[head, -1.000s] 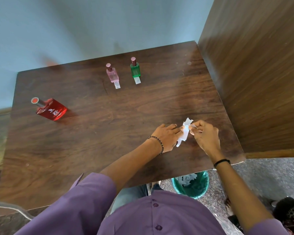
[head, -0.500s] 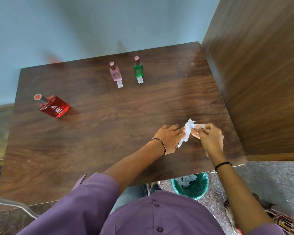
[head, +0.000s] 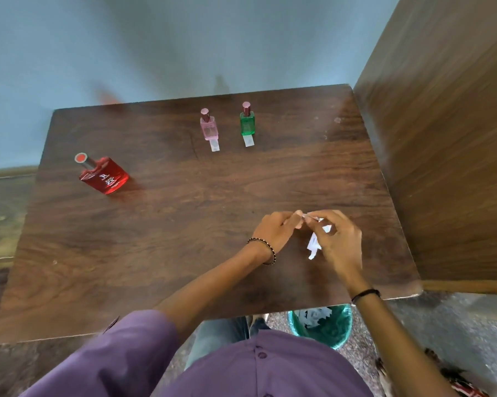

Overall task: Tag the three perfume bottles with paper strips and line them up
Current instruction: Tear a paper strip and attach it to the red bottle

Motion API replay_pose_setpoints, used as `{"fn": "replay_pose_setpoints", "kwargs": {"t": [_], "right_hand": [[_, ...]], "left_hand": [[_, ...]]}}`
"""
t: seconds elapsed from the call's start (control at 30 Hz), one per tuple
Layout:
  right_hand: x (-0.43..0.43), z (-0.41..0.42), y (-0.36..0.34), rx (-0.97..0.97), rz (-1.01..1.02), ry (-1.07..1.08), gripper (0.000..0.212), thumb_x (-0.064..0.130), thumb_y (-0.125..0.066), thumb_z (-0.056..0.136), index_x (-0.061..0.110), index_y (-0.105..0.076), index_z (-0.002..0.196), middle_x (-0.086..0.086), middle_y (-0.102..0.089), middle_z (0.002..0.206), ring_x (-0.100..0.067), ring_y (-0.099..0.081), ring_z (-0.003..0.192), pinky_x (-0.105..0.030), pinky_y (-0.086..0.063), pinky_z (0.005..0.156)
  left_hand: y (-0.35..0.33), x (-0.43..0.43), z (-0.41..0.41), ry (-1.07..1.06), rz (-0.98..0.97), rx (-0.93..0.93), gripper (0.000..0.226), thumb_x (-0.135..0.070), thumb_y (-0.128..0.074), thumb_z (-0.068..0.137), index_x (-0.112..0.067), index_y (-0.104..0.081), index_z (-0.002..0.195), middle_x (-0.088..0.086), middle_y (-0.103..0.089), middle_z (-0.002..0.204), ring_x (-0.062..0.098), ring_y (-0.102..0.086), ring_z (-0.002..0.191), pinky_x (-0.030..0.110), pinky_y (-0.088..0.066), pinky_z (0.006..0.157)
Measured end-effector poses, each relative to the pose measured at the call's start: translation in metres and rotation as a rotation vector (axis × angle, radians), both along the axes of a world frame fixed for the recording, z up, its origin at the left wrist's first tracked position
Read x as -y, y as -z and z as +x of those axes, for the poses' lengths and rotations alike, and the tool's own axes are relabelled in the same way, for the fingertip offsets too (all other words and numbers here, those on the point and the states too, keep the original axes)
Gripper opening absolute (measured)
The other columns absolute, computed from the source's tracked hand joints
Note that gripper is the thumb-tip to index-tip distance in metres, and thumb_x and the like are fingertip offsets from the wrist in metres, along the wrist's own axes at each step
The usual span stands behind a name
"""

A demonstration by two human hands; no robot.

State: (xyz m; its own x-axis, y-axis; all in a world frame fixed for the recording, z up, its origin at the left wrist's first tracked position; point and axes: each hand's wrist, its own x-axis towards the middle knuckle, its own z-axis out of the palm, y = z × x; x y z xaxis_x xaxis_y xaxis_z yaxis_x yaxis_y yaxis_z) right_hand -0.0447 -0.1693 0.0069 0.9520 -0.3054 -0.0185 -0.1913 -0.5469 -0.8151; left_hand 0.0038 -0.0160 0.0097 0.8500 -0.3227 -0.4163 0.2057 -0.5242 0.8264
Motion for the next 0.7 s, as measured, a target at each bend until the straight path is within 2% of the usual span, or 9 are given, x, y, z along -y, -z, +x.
{"fn": "replay_pose_setpoints", "kwargs": {"t": [0.07, 0.13, 0.2, 0.3, 0.4, 0.53, 0.7], "right_hand": [[-0.018, 0.008, 0.001, 0.032, -0.019, -0.109, 0.009, 0.012, -0.075, 0.089, 0.017, -0.081, 0.094, 0.005, -0.070, 0.095, 0.000, -0.064, 0.082, -0.004, -0.044, 0.068], [-0.035, 0.018, 0.001, 0.041, -0.018, -0.185, 0.013, 0.005, -0.075, 0.087, 0.015, -0.080, 0.095, 0.005, -0.068, 0.094, 0.010, -0.062, 0.084, -0.002, -0.044, 0.072], [-0.053, 0.030, 0.002, 0.037, -0.016, -0.250, 0.019, 0.003, -0.074, 0.086, 0.017, -0.081, 0.096, 0.005, -0.069, 0.094, 0.010, -0.062, 0.084, -0.004, -0.044, 0.070], [-0.081, 0.047, 0.001, 0.046, -0.013, -0.357, 0.026, 0.000, -0.072, 0.084, 0.020, -0.081, 0.097, 0.003, -0.071, 0.095, -0.004, -0.065, 0.083, -0.012, -0.047, 0.066], [-0.110, 0.064, -0.001, 0.032, -0.029, -0.468, 0.019, 0.005, -0.076, 0.084, 0.020, -0.080, 0.094, 0.004, -0.072, 0.095, -0.010, -0.067, 0.081, -0.019, -0.051, 0.069], [-0.148, 0.090, 0.001, -0.001, -0.041, -0.594, 0.016, 0.005, -0.076, 0.084, 0.019, -0.079, 0.092, 0.005, -0.073, 0.095, -0.009, -0.067, 0.082, -0.019, -0.051, 0.071], [-0.211, 0.130, -0.002, -0.088, 0.014, -0.740, 0.012, 0.013, -0.073, 0.088, 0.022, -0.075, 0.096, 0.011, -0.074, 0.099, -0.006, -0.069, 0.087, -0.022, -0.055, 0.078]], "left_hand": [[-0.009, -0.010, 0.004, -0.236, -0.178, -0.251, 0.043, -0.047, -0.046, 0.098, -0.018, -0.074, 0.082, -0.001, -0.077, 0.083, 0.012, -0.072, 0.082, 0.024, -0.049, 0.065], [-0.014, -0.023, 0.010, -0.380, -0.272, -0.361, 0.034, -0.039, -0.054, 0.096, -0.017, -0.069, 0.075, -0.004, -0.073, 0.070, 0.008, -0.071, 0.067, 0.023, -0.047, 0.060], [-0.015, -0.041, 0.014, -0.510, -0.353, -0.404, 0.025, -0.027, -0.058, 0.095, -0.015, -0.067, 0.075, -0.007, -0.071, 0.063, 0.005, -0.069, 0.058, 0.025, -0.049, 0.059], [-0.014, -0.074, 0.016, -0.673, -0.438, -0.408, 0.016, -0.018, -0.060, 0.093, -0.016, -0.068, 0.080, -0.007, -0.071, 0.064, 0.007, -0.070, 0.059, 0.023, -0.052, 0.058], [-0.008, -0.107, 0.020, -0.818, -0.458, -0.384, 0.012, -0.018, -0.062, 0.092, -0.016, -0.069, 0.083, -0.001, -0.072, 0.072, 0.009, -0.070, 0.062, 0.025, -0.053, 0.061], [0.000, -0.148, 0.026, -0.959, -0.457, -0.324, 0.014, -0.015, -0.061, 0.094, -0.013, -0.068, 0.082, 0.003, -0.069, 0.075, 0.008, -0.067, 0.058, 0.020, -0.055, 0.054], [0.010, -0.195, 0.034, -1.067, -0.452, -0.231, 0.019, -0.012, -0.059, 0.095, -0.012, -0.067, 0.078, 0.013, -0.067, 0.083, 0.015, -0.064, 0.069, 0.017, -0.056, 0.054]]}}
